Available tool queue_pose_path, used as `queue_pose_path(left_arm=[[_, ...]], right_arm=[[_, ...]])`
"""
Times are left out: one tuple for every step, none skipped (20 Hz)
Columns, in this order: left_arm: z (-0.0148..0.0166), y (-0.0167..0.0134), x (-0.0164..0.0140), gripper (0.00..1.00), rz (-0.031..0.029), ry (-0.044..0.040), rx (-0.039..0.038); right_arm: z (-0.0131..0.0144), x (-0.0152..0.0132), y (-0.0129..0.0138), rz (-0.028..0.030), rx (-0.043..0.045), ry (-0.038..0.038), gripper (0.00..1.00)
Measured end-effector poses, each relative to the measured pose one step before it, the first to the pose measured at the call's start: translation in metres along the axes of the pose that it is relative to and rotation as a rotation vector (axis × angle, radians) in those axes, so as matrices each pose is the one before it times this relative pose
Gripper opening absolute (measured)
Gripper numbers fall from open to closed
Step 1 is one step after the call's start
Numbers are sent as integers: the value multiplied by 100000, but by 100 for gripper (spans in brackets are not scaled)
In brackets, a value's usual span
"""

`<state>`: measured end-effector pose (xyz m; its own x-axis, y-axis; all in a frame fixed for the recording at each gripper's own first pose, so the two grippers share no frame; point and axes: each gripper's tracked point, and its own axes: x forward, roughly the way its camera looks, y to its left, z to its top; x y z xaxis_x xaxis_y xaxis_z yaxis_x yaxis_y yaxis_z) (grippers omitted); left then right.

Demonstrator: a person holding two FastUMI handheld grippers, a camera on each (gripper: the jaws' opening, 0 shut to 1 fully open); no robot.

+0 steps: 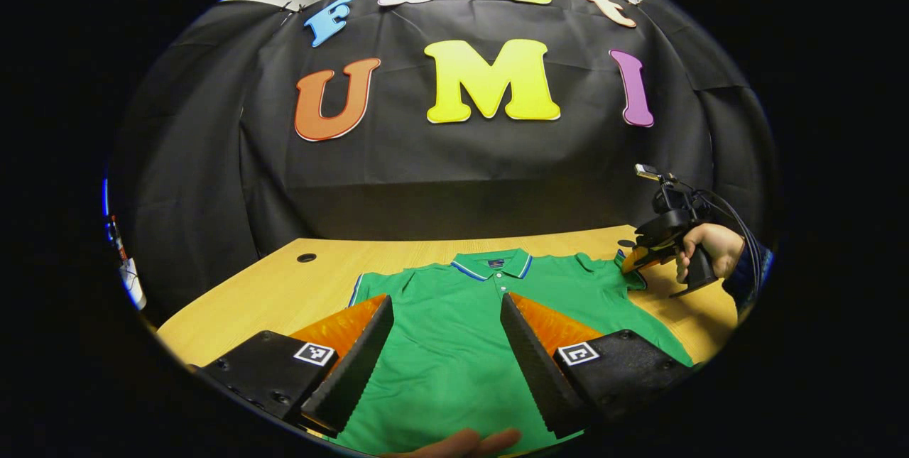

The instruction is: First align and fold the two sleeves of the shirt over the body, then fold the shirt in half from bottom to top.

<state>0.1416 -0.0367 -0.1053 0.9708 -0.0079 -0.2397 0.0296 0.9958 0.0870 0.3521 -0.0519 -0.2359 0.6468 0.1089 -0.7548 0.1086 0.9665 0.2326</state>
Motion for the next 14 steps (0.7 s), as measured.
queue_pose_path(left_arm=[[-3, 37, -73, 98, -88, 73, -335], [-100, 158, -58, 98, 255, 222, 55], [37, 283, -61, 98, 505, -47, 301], [47, 356, -115, 98, 729, -97, 171], [-88, 272, -142, 98, 507, -290, -27], [-68, 254, -110, 98, 431, -173, -259], [-38, 262, -182, 98, 316, 68, -299], [-66, 294, 49, 98, 322, 251, -354], [-97, 385, -83, 98, 347, 72, -312], [-207, 398, -100, 98, 493, 147, -296], [-251, 422, -85, 98, 658, 462, -330], [-229, 413, -135, 98, 584, 484, -299], [-181, 476, -65, 98, 566, 540, -232], [-290, 462, -100, 98, 750, 416, -210]], right_arm=[[26, -81, 76, 284, -1065, 183, 0], [-43, -250, 76, 257, -1717, -215, 0], [268, -534, 316, 736, -1565, -835, 0], [416, -580, 615, 1299, -700, -1242, 0], [575, -676, 753, 1610, 191, -1362, 0], [348, -576, 952, 1586, -299, -1440, 0], [353, -521, 903, 1257, -1109, -1012, 0], [93, -565, 988, 1296, -1406, -808, 0], [270, -459, 1196, 1409, -1395, -733, 0], [131, -310, 1364, 1266, -1769, -765, 0], [157, -78, 1194, 1071, -1550, -590, 0], [-16, 101, 1441, 1418, -1483, -240, 0], [7, 127, 1378, 1632, -1526, -81, 1], [-200, 160, 1387, 1684, -1296, 400, 0]])
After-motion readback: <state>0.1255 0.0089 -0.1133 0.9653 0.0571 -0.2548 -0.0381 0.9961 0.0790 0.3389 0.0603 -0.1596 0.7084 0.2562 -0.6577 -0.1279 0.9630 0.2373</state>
